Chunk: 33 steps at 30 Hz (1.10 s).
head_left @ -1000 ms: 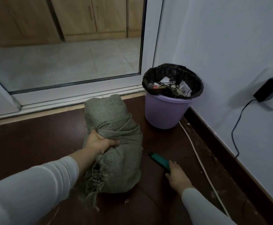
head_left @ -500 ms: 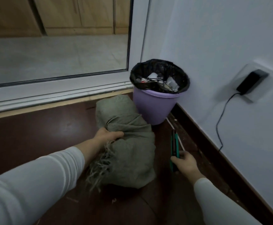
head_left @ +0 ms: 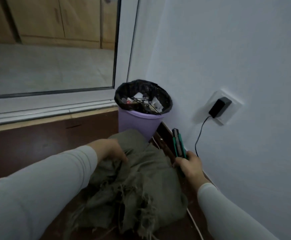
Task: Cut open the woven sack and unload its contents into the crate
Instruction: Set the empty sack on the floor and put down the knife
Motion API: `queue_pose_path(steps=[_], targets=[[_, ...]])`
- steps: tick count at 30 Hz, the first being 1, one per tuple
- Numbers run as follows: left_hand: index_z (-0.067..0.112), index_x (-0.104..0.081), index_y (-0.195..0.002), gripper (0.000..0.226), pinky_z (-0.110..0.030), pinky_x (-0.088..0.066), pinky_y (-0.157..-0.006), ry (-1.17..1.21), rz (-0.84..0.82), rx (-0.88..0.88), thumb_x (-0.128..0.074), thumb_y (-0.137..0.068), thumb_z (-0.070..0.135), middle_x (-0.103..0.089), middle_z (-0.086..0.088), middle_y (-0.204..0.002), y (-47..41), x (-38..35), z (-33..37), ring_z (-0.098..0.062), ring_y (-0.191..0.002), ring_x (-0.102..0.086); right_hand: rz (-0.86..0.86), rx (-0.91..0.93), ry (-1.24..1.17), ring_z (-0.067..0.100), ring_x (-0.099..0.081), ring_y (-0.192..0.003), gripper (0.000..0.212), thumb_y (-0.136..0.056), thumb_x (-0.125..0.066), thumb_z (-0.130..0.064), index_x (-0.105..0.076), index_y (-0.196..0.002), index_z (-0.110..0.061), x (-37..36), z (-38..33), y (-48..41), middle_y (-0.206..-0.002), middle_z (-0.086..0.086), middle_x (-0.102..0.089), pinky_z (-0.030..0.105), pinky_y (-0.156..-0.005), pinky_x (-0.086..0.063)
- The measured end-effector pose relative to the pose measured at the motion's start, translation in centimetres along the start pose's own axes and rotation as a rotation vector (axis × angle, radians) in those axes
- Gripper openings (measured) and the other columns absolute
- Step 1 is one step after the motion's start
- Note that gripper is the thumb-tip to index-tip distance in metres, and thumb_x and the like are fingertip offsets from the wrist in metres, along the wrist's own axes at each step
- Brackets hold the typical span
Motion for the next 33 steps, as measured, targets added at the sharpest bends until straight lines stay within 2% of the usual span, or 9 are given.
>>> queue_pose_path(steps=[4, 9, 12, 15, 20, 22, 25, 29, 33], targets=[[0.004, -0.042, -0.134, 0.064, -0.025, -0.04, -0.041, 0.007, 0.038, 0.027, -0.068, -0.085, 0.036, -0.06, -0.014, -0.126, 1.7, 3.5, -0.2, -0.026, -0.103, -0.065, -0.099, 0.008, -0.062, 0.032, -0.064, -0.077, 0.019, -0.068, -0.06, 0.0, -0.064, -0.084, -0.01, -2.0, -4.1, 0.0, -0.077, 0.012, -0.067, 0.045, -0.075, -0.057], [0.002, -0.052, -0.118, 0.042, -0.014, -0.038, -0.027, 0.104, 0.057, 0.101, -0.065, -0.089, 0.029, -0.066, -0.016, -0.111, 6.0, 8.5, -0.4, -0.026, -0.088, -0.062, -0.293, -0.007, -0.066, 0.026, -0.054, -0.067, 0.022, -0.069, -0.053, 0.007, -0.066, -0.074, -0.01, -1.9, -10.7, 1.9, -0.071, 0.014, -0.061, 0.03, -0.061, -0.046], [0.003, -0.06, -0.103, 0.034, -0.027, -0.048, -0.051, 0.073, 0.07, 0.17, -0.066, -0.086, 0.032, -0.069, -0.011, -0.101, 10.1, 11.6, -0.8, -0.025, -0.087, -0.066, -0.472, -0.111, -0.048, 0.032, -0.058, -0.078, 0.032, -0.07, -0.049, 0.013, -0.068, -0.087, -0.007, -1.5, -14.9, 3.5, -0.086, 0.021, -0.064, 0.043, -0.075, -0.053], [0.005, -0.062, -0.114, 0.037, -0.039, -0.048, -0.061, 0.092, 0.086, 0.236, -0.063, -0.088, 0.031, -0.068, -0.011, -0.113, 14.4, 15.0, -1.4, -0.027, -0.1, -0.068, -0.648, -0.191, -0.079, 0.032, -0.06, -0.07, 0.031, -0.082, -0.048, 0.016, -0.06, -0.106, 0.0, -0.6, -19.1, 6.2, -0.08, 0.022, -0.063, 0.052, -0.085, -0.05], [0.0, -0.065, -0.111, 0.03, -0.029, -0.05, -0.056, 0.108, 0.124, 0.333, -0.062, -0.087, 0.018, -0.061, -0.008, -0.088, 23.8, 20.5, -2.2, -0.021, -0.082, -0.06, -0.791, -0.188, -0.092, 0.025, -0.059, -0.064, 0.032, -0.092, -0.046, 0.006, -0.05, -0.121, -0.008, 2.2, -27.2, 11.1, -0.075, 0.015, -0.06, 0.032, -0.05, -0.048], [0.001, -0.066, -0.106, 0.035, -0.029, -0.048, -0.057, 0.115, 0.16, 0.361, -0.067, -0.083, 0.027, -0.064, -0.01, -0.089, 28.5, 23.0, -2.5, -0.024, -0.077, -0.061, -0.818, -0.184, -0.097, 0.026, -0.059, -0.06, 0.039, -0.092, -0.04, 0.007, -0.046, -0.129, -0.004, 3.1, -31.2, 13.2, -0.074, 0.016, -0.06, 0.034, -0.052, -0.045], [0.005, -0.063, -0.11, 0.04, -0.024, -0.044, -0.053, 0.147, 0.207, 0.392, -0.069, -0.081, 0.033, -0.067, -0.011, -0.106, 36.1, 27.1, -2.7, -0.029, -0.095, -0.068, -0.891, -0.122, -0.102, 0.025, -0.059, -0.054, 0.046, -0.089, -0.033, 0.01, -0.044, -0.132, 0.0, 4.5, -38.5, 17.7, -0.073, 0.017, -0.061, 0.029, -0.05, -0.044], [0.008, -0.06, -0.109, 0.036, -0.04, -0.049, -0.072, 0.326, 0.243, 0.438, -0.068, -0.083, 0.032, -0.068, -0.007, -0.104, 47.6, 32.5, -2.2, -0.028, -0.095, -0.068, -1.027, -0.025, -0.136, 0.021, -0.059, -0.05, 0.043, -0.089, -0.029, 0.01, -0.046, -0.126, -0.004, 6.7, -48.3, 25.1, -0.072, 0.015, -0.062, 0.023, -0.042, -0.042], [0.01, -0.051, -0.113, 0.04, -0.041, -0.048, -0.073, 0.441, 0.397, 0.48, -0.066, -0.085, 0.033, -0.067, -0.009, -0.106, 60.9, 37.4, -2.5, -0.024, -0.093, -0.066, -1.146, 0.131, -0.166, 0.021, -0.058, -0.053, 0.035, -0.093, -0.03, 0.011, -0.045, -0.119, -0.006, 8.9, -57.6, 33.5, -0.078, 0.017, -0.061, 0.022, -0.037, -0.043]])
Point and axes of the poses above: each hand's wrist, its own y-axis away from the middle knuckle, its own x-axis out of the back of the hand, z = x × y, the point moved 1 cm from there along -y, towards the middle knuckle
